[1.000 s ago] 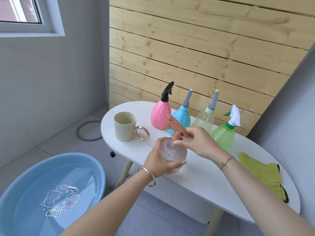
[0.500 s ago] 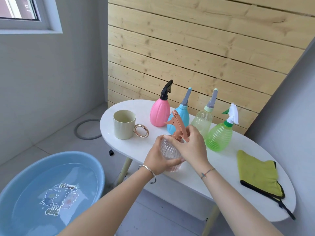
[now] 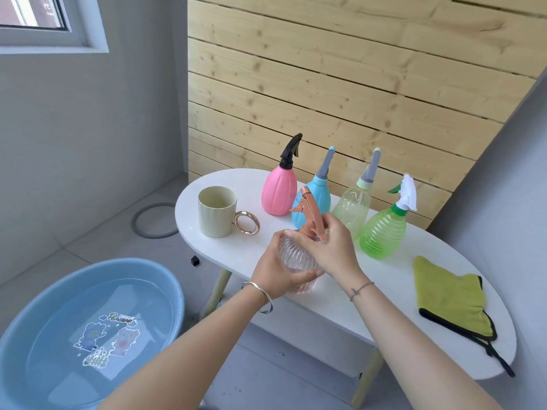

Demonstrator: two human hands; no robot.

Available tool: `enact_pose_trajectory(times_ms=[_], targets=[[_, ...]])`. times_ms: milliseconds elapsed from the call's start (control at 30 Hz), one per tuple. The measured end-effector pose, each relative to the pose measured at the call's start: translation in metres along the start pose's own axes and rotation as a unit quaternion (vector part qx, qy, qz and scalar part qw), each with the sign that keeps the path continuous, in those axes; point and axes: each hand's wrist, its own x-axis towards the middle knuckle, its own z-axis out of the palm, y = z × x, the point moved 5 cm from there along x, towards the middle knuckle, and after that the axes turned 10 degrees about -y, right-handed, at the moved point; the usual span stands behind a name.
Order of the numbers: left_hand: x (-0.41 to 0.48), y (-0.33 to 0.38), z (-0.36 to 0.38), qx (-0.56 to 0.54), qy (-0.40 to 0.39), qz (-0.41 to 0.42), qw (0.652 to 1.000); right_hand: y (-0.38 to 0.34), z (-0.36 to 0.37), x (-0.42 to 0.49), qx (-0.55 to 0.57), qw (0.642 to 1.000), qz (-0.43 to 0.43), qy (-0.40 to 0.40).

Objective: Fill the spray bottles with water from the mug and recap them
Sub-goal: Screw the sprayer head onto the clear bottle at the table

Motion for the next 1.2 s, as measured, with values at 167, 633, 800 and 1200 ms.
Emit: enact_pose_trajectory(times_ms=[167, 633, 800, 1200], targets=[[0.0, -0.001, -0.001, -0.001, 0.004, -0.009, 1.0, 0.008, -0.011, -0.005, 0.094, 0.974, 0.0, -0.206], [0.002, -0.002, -0.004, -0.014, -0.018, -0.007, 1.0, 0.011, -0.019, 0.007, 0.112, 0.955, 0.003, -0.275], [0.005, 0.0, -0.009, -0.003, -0.06, -0.001, 0.998, 0.01, -0.016, 0.013, 0.096, 0.978, -0.007, -0.184], [0.015, -0.003, -0.018, 0.036, -0.121, -0.007, 0.992, 0.01, -0.008, 0.011, 0.07, 0.978, -0.03, -0.192]])
